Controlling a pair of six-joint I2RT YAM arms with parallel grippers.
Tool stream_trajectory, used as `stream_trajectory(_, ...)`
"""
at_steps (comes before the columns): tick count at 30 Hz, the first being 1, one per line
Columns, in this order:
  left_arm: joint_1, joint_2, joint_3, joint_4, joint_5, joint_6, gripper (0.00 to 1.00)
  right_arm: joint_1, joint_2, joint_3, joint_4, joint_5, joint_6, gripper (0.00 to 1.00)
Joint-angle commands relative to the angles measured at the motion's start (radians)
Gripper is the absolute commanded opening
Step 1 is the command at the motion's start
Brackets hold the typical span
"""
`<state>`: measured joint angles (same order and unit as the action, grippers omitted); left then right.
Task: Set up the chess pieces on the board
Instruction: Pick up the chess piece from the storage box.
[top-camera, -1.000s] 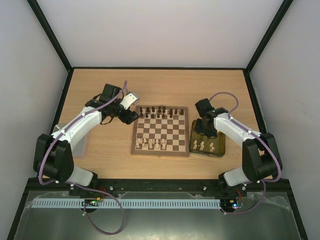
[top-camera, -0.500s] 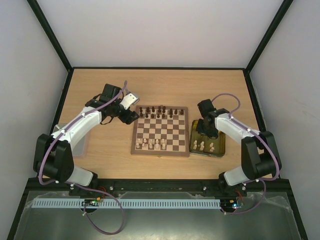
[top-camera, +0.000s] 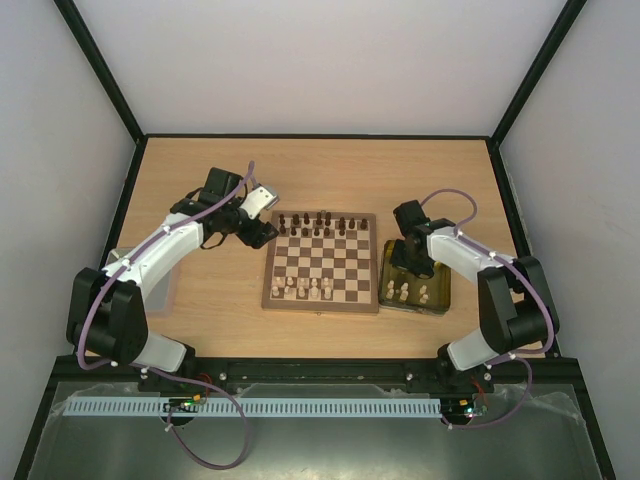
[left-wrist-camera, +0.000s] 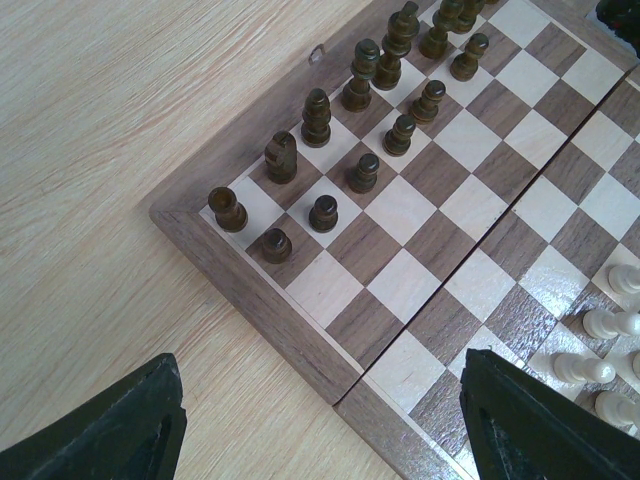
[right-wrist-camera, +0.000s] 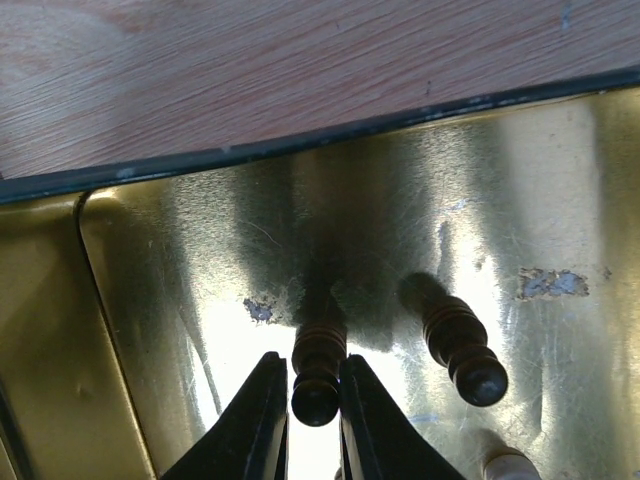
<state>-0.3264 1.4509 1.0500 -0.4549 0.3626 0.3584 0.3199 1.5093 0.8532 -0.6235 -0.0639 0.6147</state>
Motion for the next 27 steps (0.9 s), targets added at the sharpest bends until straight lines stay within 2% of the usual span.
stream_trajectory(1, -0.001, 0.000, -0.005, -0.002, 0.008, 0.004, 0.76, -0.005, 0.011, -0.018, 0.015, 0.003, 0.010, 0.14)
stream_trajectory(3, 0.000, -0.002, -0.005, -0.002, 0.007, 0.004, 0.76, -0.005, 0.011, -0.019, 0.015, 0.006, 0.009, 0.13)
stream_trajectory(9, 0.000, -0.004, -0.004, -0.002, 0.006, 0.004, 0.76, -0.005, -0.008, -0.001, -0.018, 0.031, 0.008, 0.03)
stream_trajectory(18, 0.001, -0.004, -0.002, -0.001, 0.011, 0.002, 0.76, -0.005, -0.083, 0.092, -0.118, 0.079, -0.002, 0.02)
stream_trajectory(27, 0.001, -0.007, 0.000, -0.002, 0.008, 0.001, 0.76, 0.028, -0.041, 0.261, -0.171, 0.060, 0.000, 0.02)
